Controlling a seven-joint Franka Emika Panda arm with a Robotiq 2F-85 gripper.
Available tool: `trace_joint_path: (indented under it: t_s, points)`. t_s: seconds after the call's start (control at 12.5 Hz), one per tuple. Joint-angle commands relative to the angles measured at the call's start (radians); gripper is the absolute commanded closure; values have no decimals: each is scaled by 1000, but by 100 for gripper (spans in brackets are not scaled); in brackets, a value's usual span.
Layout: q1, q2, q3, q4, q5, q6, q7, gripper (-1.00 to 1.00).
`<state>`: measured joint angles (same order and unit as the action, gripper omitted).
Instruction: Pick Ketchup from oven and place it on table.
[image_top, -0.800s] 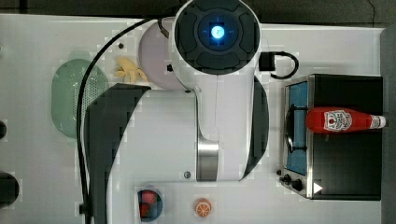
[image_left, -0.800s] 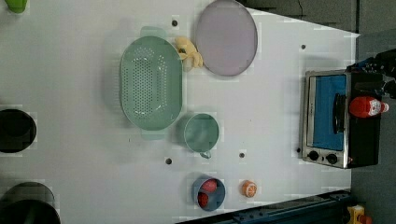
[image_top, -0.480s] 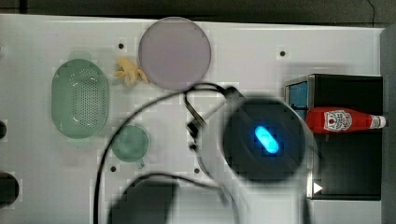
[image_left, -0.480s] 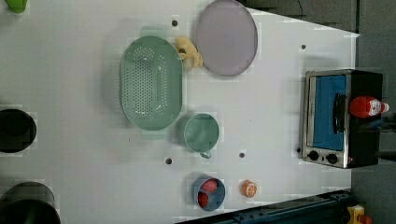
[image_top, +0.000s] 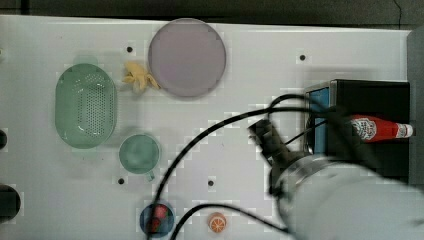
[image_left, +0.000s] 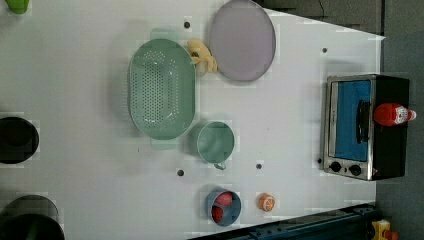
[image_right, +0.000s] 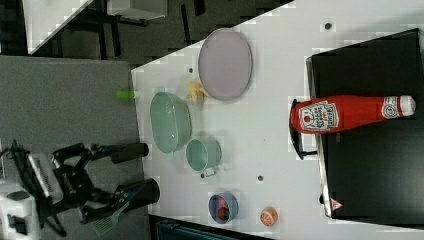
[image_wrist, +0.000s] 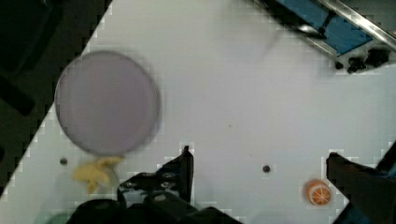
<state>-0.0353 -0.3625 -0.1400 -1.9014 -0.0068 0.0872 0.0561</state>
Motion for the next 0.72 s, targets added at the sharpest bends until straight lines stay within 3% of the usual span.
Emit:
trace_joint_path:
  t_s: [0.08,0.72]
  points:
    - [-52,107,-87,-43,-3,68,38,-100]
    - [-71,386,-327,6,-2,364,37,-100]
